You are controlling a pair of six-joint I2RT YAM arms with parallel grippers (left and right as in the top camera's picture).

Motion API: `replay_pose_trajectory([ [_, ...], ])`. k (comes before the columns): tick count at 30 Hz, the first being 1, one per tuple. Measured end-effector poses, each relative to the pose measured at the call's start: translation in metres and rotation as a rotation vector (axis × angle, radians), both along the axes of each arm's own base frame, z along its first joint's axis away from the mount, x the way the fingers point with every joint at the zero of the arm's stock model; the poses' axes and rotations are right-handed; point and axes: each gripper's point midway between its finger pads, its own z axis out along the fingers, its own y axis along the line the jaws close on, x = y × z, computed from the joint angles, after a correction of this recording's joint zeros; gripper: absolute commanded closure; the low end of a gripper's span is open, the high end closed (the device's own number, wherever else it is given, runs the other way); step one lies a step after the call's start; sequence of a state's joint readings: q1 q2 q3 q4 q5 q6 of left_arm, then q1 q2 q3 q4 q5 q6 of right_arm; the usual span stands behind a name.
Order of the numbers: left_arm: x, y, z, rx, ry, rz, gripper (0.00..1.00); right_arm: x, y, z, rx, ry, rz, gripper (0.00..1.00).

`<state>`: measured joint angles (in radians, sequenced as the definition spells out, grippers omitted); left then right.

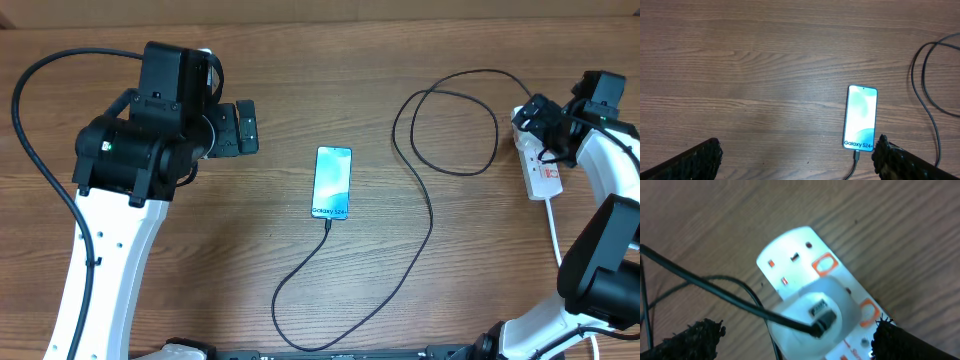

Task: Plug charger to phone and switch on socket

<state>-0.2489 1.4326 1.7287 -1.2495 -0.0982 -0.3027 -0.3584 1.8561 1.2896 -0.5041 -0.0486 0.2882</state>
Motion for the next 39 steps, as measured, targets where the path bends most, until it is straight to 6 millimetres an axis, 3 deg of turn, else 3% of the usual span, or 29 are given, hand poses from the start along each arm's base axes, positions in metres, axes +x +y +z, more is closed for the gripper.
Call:
replay_pose_trajectory([
  [13, 0.0, 0.0, 0.0, 0.0, 0.0, 0.0, 0.0, 0.001, -0.001, -0.009, -0.016, 0.009, 0.021, 0.0],
  [22, 0.0, 0.0, 0.0, 0.0, 0.0, 0.0, 0.0, -0.001, 0.004, -0.038, 0.024, 0.058, 0.036, 0.0],
  [39, 0.0, 0.0, 0.0, 0.0, 0.001, 0.0, 0.0, 0.01, 0.001, -0.032, -0.013, 0.012, 0.075, 0.0],
])
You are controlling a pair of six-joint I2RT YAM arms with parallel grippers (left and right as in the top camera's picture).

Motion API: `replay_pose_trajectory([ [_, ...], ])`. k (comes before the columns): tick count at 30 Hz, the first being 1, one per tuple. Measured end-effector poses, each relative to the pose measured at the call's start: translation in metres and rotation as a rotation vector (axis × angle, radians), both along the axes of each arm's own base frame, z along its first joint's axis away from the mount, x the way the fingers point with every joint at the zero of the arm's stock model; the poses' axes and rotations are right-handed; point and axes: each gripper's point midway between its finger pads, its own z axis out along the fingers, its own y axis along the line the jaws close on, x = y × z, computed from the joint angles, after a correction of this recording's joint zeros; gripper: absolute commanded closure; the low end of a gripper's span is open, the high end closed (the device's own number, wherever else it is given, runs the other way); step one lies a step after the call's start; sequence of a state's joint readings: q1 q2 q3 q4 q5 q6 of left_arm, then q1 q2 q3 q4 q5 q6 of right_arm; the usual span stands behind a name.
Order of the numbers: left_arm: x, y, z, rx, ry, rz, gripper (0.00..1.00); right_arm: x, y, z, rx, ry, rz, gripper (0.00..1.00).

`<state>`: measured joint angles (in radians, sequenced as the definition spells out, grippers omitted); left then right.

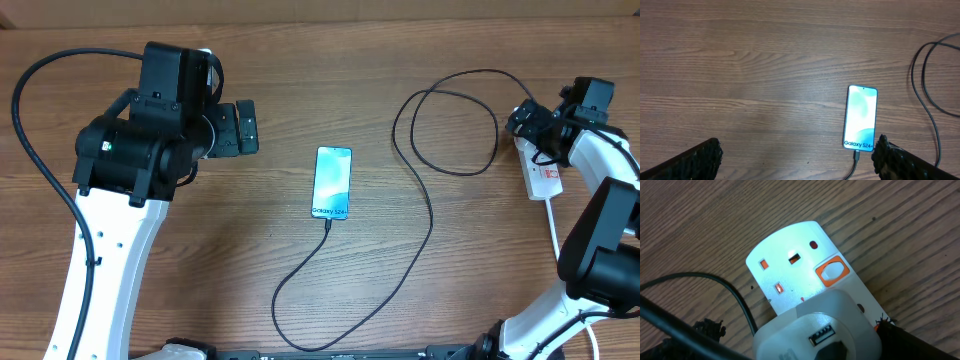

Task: Plug charger to phone and switch on socket

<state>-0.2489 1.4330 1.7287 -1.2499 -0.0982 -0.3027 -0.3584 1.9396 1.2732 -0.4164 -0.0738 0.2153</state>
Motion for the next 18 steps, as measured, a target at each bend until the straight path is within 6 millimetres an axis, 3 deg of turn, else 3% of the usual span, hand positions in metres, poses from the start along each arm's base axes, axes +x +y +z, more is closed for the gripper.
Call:
replay_pose_trajectory([
  [18, 0.0, 0.0, 0.0, 0.0, 0.0, 0.0, 0.0, -0.005, -0.006, -0.013, -0.027, 0.042, -0.005, 0.0],
])
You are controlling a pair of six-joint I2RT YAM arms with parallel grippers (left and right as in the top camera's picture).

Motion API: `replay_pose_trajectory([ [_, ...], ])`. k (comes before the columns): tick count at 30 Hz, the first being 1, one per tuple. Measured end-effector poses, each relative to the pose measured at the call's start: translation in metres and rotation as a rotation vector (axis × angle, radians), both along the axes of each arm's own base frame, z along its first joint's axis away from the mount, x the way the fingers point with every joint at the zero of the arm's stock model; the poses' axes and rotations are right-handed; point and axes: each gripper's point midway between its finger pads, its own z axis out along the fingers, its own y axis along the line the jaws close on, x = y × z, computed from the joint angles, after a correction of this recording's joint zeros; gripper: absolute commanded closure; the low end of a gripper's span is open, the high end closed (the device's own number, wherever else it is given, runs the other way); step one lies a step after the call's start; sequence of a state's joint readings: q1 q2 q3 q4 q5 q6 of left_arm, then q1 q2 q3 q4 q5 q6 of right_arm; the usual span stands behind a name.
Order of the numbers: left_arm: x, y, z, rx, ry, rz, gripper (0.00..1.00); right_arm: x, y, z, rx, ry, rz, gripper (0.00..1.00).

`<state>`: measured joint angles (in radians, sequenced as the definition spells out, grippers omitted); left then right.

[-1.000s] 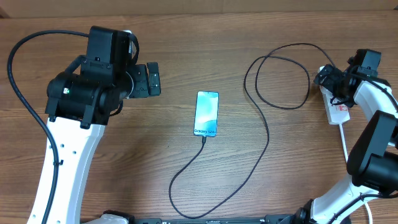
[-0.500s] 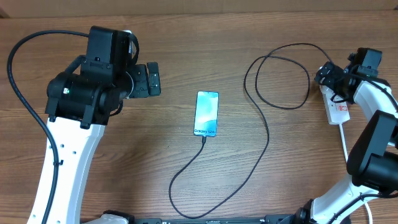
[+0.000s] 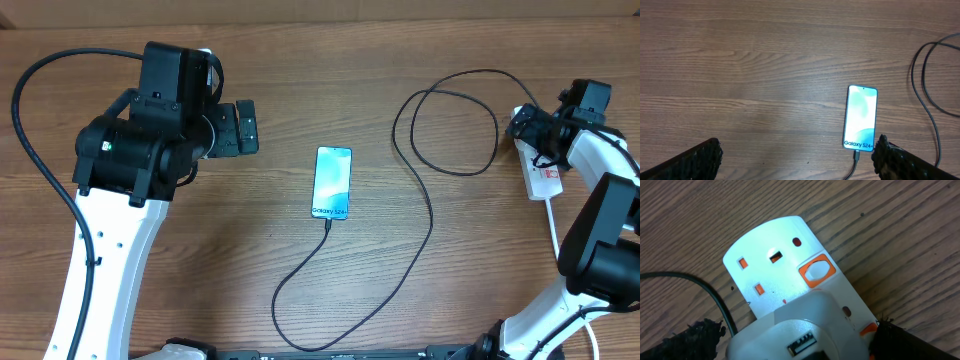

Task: Plug charger to phone and switch on socket

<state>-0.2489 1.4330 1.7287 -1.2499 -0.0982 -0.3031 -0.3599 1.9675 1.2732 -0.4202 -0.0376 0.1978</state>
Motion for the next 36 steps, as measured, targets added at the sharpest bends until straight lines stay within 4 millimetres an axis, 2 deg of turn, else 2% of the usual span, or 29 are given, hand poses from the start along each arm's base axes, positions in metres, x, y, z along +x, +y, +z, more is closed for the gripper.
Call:
replay_pose_trajectory([
  [30, 0.0, 0.0, 0.0, 0.0, 0.0, 0.0, 0.0, -0.003, 0.009, 0.003, 0.084, 0.01, 0.041, 0.0],
  [36, 0.0, 0.0, 0.0, 0.0, 0.0, 0.0, 0.0, -0.009, 0.02, 0.007, 0.135, 0.025, 0.059, 0.0],
])
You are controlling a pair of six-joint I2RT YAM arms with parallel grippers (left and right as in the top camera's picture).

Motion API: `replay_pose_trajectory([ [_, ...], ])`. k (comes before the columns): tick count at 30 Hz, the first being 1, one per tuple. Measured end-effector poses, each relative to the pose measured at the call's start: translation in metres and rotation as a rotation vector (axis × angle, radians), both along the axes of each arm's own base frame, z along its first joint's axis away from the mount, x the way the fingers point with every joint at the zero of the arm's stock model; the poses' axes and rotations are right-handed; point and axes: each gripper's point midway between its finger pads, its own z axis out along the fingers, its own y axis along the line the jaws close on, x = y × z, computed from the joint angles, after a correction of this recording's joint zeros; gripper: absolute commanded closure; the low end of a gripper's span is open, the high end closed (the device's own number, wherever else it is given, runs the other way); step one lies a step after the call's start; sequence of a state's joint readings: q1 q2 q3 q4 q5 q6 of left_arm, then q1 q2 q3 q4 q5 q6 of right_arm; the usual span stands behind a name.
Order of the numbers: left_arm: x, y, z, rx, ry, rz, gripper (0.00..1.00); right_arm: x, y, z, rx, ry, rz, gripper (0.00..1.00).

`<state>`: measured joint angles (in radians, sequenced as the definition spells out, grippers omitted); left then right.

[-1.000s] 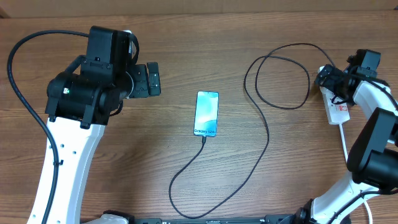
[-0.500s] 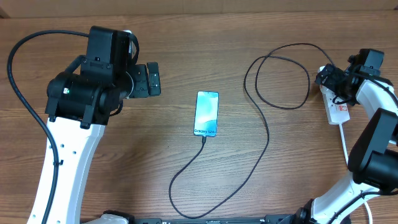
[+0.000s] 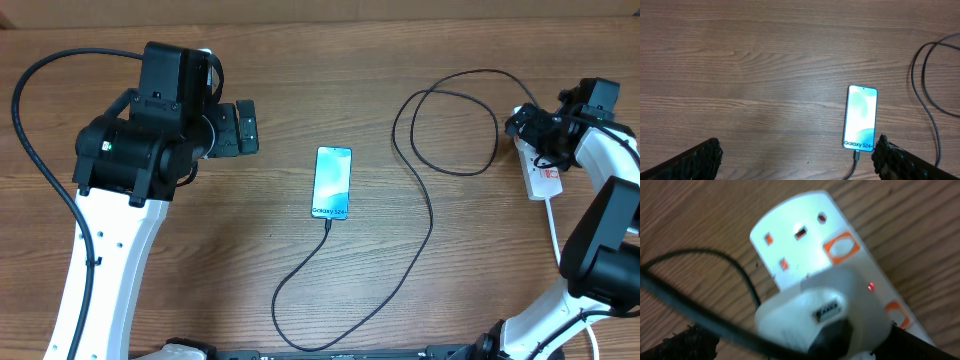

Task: Plug charger to phone and switch on socket

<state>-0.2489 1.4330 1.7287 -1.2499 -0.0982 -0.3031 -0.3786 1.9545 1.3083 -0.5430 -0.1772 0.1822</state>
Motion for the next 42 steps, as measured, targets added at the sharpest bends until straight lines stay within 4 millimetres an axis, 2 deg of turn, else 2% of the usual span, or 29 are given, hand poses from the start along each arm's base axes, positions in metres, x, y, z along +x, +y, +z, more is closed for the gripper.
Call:
replay_pose_trajectory([
  [4, 0.0, 0.0, 0.0, 0.0, 0.0, 0.0, 0.0, -0.001, 0.009, 0.002, 0.046, -0.003, 0.013, 0.0],
  [14, 0.0, 0.0, 0.0, 0.0, 0.0, 0.0, 0.0, -0.004, 0.012, 0.003, 0.051, 0.019, -0.023, 0.0],
  [19, 0.0, 0.0, 0.0, 0.0, 0.0, 0.0, 0.0, -0.033, 0.012, 0.004, 0.028, 0.112, -0.099, 0.0],
  [21, 0.0, 0.0, 0.0, 0.0, 0.0, 0.0, 0.0, -0.042, 0.011, 0.015, 0.014, 0.119, -0.127, 0.0],
  [24, 0.0, 0.0, 0.0, 0.0, 0.0, 0.0, 0.0, -0.051, 0.01, 0.059, -0.014, 0.056, -0.167, 0.0],
  [25, 0.0, 0.0, 0.0, 0.0, 0.001, 0.0, 0.0, -0.057, 0.011, 0.082, -0.021, 0.018, -0.18, 0.0],
  [27, 0.0, 0.0, 0.0, 0.0, 0.001, 0.0, 0.0, -0.065, 0.015, 0.107, -0.027, -0.022, -0.197, 0.0],
  [28, 0.0, 0.0, 0.0, 0.0, 0.0, 0.0, 0.0, -0.071, 0.017, 0.12, -0.03, -0.043, -0.207, 0.0],
  [30, 0.0, 0.0, 0.0, 0.0, 0.001, 0.0, 0.0, -0.091, 0.025, 0.161, -0.035, -0.121, -0.23, 0.0],
  [32, 0.0, 0.0, 0.0, 0.001, 0.001, 0.0, 0.0, -0.104, 0.03, 0.179, -0.038, -0.153, -0.237, 0.0],
  [35, 0.0, 0.0, 0.0, 0.0, 0.001, 0.0, 0.0, -0.127, 0.038, 0.221, -0.059, -0.267, -0.245, 0.0],
  [38, 0.0, 0.0, 0.0, 0.0, 0.001, 0.0, 0.0, -0.143, 0.044, 0.248, -0.076, -0.355, -0.248, 0.0],
  [42, 0.0, 0.0, 0.0, 0.0, 0.001, 0.0, 0.0, -0.151, 0.047, 0.254, -0.078, -0.373, -0.25, 0.0],
])
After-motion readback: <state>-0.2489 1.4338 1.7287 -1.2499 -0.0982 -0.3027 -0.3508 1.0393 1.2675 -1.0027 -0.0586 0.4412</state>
